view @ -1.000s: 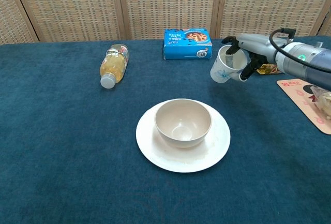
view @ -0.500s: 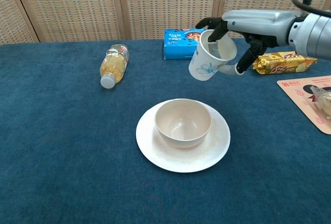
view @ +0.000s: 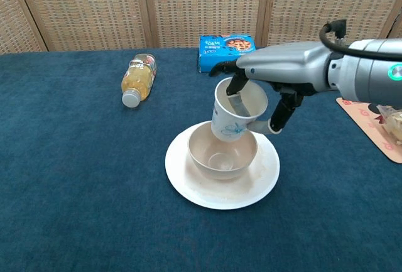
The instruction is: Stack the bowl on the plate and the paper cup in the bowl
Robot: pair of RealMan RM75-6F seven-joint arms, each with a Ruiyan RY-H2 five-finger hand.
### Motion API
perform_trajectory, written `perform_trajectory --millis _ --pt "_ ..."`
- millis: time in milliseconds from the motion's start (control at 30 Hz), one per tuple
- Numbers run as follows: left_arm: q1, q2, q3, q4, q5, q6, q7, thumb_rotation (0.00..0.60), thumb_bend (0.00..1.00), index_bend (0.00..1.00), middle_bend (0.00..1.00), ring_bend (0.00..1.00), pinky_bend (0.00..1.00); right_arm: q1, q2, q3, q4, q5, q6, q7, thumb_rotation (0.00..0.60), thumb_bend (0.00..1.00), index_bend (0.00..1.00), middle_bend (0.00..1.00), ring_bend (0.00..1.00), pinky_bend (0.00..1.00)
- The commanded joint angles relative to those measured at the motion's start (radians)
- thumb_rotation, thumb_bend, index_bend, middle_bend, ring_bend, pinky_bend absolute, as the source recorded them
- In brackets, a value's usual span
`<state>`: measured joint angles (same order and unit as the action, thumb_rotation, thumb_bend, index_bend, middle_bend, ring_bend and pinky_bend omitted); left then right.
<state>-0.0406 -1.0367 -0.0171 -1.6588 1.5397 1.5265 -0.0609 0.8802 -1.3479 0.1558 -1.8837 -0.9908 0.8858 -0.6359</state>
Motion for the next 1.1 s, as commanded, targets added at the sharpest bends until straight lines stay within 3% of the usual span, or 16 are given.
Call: perform_trajectory --millis 33,767,833,967,1100 --pt "0.000 0.001 -0.001 0.000 -0.002 0.000 -0.005 0.600 0.00 0.00 0.00 0.00 0.00 0.033 -0.033 -0.015 0.018 0.065 -0.008 -0.043 0.600 0.45 0.65 0.00 0.00 0.00" --pt "-0.006 0.004 -0.007 0.003 -0.018 -0.012 -0.014 0.600 0.00 0.00 0.00 0.00 0.00 0.148 -0.133 -0.055 0.073 0.279 0.020 -0.158 0.600 0.44 0.65 0.00 0.00 0.00" --pt "-0.005 0.005 -0.007 0.003 -0.017 -0.012 -0.017 0.600 0.00 0.00 0.00 0.00 0.00 0.158 -0.140 -0.060 0.077 0.301 0.024 -0.171 0.600 0.44 0.59 0.00 0.00 0.00" --pt "-0.005 0.007 -0.006 0.002 -0.017 -0.012 -0.022 0.600 0.00 0.00 0.00 0.00 0.00 0.177 -0.149 -0.074 0.083 0.336 0.031 -0.196 0.600 0.36 0.36 0.00 0.00 0.00" --pt "-0.005 0.008 -0.007 0.006 -0.017 -0.011 -0.029 0.600 0.00 0.00 0.00 0.00 0.00 0.184 -0.149 -0.078 0.069 0.336 0.050 -0.193 0.600 0.33 0.30 0.00 0.00 0.00"
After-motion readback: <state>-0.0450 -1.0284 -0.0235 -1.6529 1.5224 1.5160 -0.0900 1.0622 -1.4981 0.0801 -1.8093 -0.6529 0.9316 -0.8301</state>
